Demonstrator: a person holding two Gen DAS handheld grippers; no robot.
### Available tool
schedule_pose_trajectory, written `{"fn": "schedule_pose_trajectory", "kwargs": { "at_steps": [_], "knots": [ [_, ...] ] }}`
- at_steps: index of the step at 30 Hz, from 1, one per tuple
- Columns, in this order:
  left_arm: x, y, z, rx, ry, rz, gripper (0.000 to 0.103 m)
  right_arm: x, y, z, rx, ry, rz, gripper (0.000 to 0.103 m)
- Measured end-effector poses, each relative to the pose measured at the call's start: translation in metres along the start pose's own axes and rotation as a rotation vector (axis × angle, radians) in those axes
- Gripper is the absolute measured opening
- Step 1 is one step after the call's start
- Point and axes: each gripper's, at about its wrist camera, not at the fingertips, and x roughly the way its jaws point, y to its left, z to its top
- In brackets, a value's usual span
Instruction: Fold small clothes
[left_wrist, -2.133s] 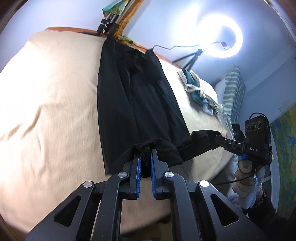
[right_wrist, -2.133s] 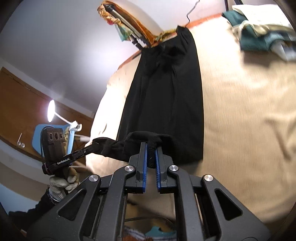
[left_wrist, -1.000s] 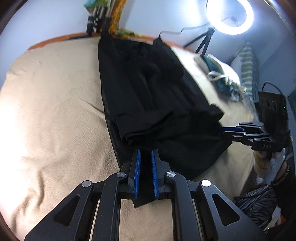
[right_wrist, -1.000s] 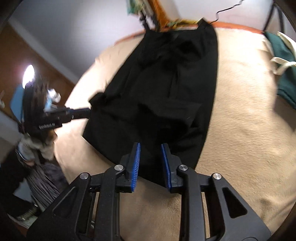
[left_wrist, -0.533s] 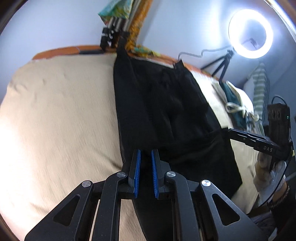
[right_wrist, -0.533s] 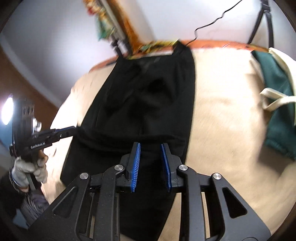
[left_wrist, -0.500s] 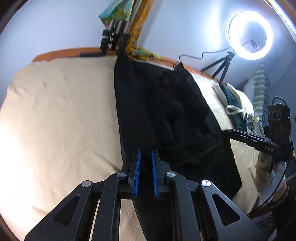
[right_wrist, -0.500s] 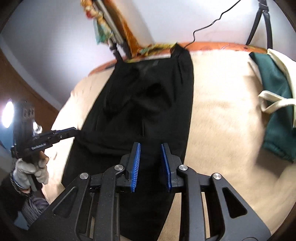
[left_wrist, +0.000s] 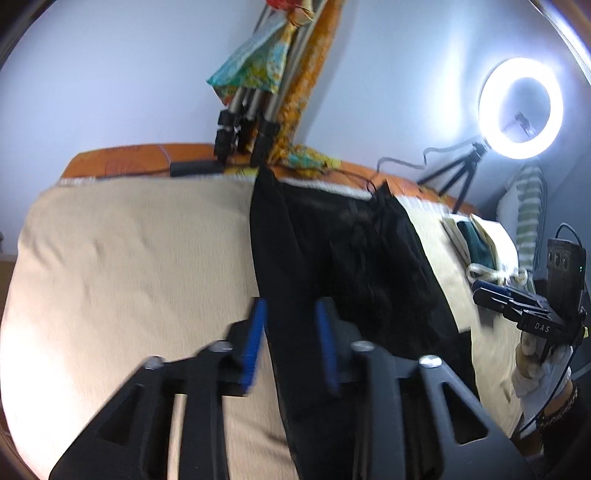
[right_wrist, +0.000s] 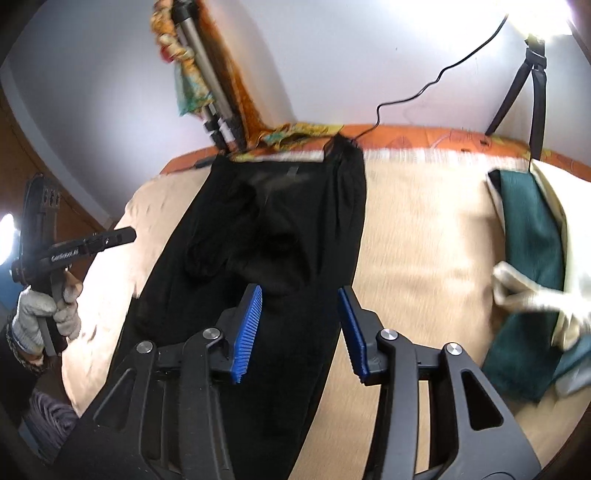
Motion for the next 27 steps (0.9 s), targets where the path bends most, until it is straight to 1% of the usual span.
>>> {"fn": "schedule_pose_trajectory", "kwargs": {
  "at_steps": [6, 11, 14, 18, 19, 20, 21, 22, 24, 27],
  "knots": [
    [0.031, 0.014, 0.031, -0.049, -0.004, -0.009, 0.032, 0.028, -0.035, 0.044, 0.120, -0.019, 0.000, 0.045],
    [0.060, 0.023, 0.048, -0.060, 0.001, 0.009, 0.032, 0.057, -0.062, 0.071, 0.204, -0.032, 0.027, 0.045],
    [0.077, 0.027, 0.057, -0.061, 0.004, 0.010, 0.032, 0.075, -0.075, 0.082, 0.245, -0.041, 0.039, 0.045],
    [0.090, 0.030, 0.060, -0.051, 0.010, 0.009, 0.032, 0.093, -0.080, 0.089, 0.256, -0.046, 0.074, 0.045],
    [0.092, 0.031, 0.061, -0.050, 0.011, 0.008, 0.032, 0.098, -0.078, 0.090, 0.243, -0.035, 0.080, 0.038],
    [0.094, 0.032, 0.061, -0.051, 0.012, 0.007, 0.032, 0.102, -0.077, 0.091, 0.228, -0.025, 0.077, 0.026],
    [0.096, 0.033, 0.062, -0.052, 0.015, 0.004, 0.032, 0.108, -0.074, 0.092, 0.206, -0.007, 0.070, 0.005],
    [0.098, 0.034, 0.062, -0.048, 0.013, 0.004, 0.032, 0.113, -0.072, 0.093, 0.185, 0.012, 0.046, 0.005],
    [0.099, 0.036, 0.062, -0.048, 0.008, 0.013, 0.032, 0.117, -0.073, 0.093, 0.170, 0.018, -0.036, 0.003],
    [0.098, 0.041, 0.063, -0.066, 0.003, -0.002, 0.032, 0.114, -0.084, 0.095, 0.227, 0.003, -0.019, 0.003]
  ]
}}
